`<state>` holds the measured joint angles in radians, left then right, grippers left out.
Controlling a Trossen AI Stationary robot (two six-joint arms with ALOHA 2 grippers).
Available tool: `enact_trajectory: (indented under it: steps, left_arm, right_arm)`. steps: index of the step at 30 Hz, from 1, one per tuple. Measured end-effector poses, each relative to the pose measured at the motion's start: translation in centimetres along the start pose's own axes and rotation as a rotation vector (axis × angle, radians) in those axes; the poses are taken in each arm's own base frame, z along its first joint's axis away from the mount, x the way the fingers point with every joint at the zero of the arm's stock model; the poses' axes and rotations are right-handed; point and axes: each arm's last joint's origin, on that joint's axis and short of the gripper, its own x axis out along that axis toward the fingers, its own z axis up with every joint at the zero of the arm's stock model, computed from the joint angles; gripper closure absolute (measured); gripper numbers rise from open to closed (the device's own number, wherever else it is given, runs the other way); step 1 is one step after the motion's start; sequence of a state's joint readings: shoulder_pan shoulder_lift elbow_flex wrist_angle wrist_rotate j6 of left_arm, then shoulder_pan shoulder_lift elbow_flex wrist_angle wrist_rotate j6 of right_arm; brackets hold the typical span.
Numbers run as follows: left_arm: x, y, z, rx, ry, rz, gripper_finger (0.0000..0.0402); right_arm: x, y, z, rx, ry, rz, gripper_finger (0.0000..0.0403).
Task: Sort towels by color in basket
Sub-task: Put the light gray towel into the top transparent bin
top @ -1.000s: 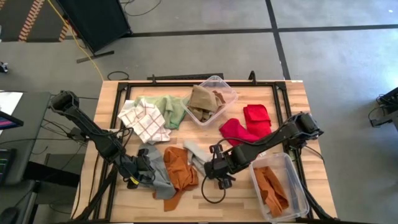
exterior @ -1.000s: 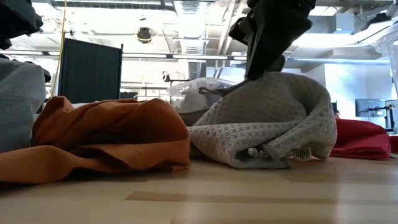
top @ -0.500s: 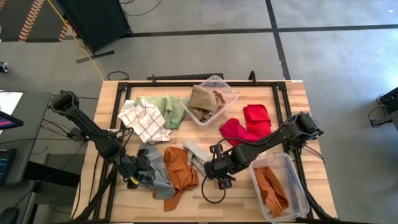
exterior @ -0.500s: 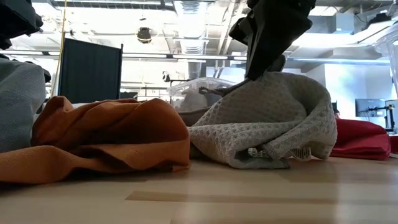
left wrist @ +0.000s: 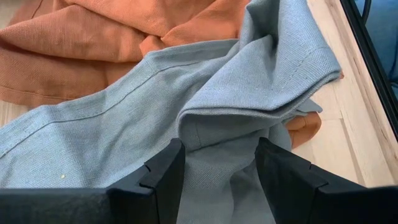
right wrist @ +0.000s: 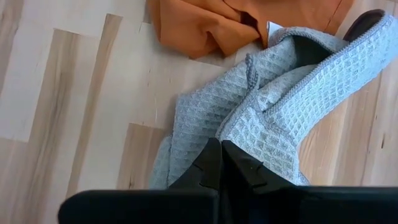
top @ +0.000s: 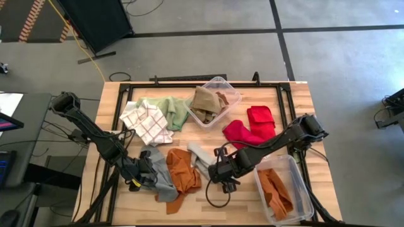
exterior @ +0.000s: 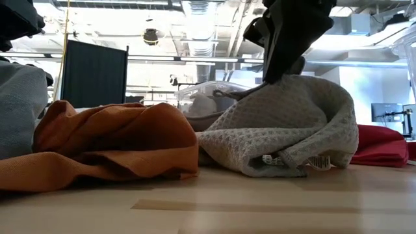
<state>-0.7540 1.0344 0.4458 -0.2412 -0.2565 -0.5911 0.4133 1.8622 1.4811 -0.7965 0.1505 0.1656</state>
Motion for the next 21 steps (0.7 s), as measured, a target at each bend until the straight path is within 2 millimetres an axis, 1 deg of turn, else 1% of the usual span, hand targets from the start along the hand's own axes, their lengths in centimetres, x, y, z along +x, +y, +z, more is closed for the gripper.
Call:
enact_trajectory:
  steps: [5,7,9,12,18,21]
  left_arm:
    - [0.00,0.00,0.00,0.000,0.000,0.000,0.0217]
    - [0.00,0.00,0.00,0.000,0.000,0.000,0.0217]
    - [0.00,-0.01,0.00,0.000,0.000,0.000,0.0217]
    - [0.00,0.00,0.00,0.000,0.000,0.000,0.0217]
    - [0.00,-0.01,0.00,0.000,0.000,0.000,0.0217]
    - [0.00,0.00,0.00,0.000,0.000,0.000,0.0217]
  right_arm:
    - [0.01,-0.06,-0.05,0.019,0.006,-0.003,0.0368]
    - [0.01,-0.06,-0.05,0.021,0.005,-0.004,0.0356]
    - [0.01,-0.07,-0.04,0.021,0.004,-0.006,0.0336]
    - [0.01,-0.06,0.00,0.022,0.000,-0.006,0.0294]
    - [0.07,0.00,0.33,0.019,-0.033,-0.003,0.0177]
    - [0.44,-0.05,0.46,0.032,-0.067,0.002,0.0130]
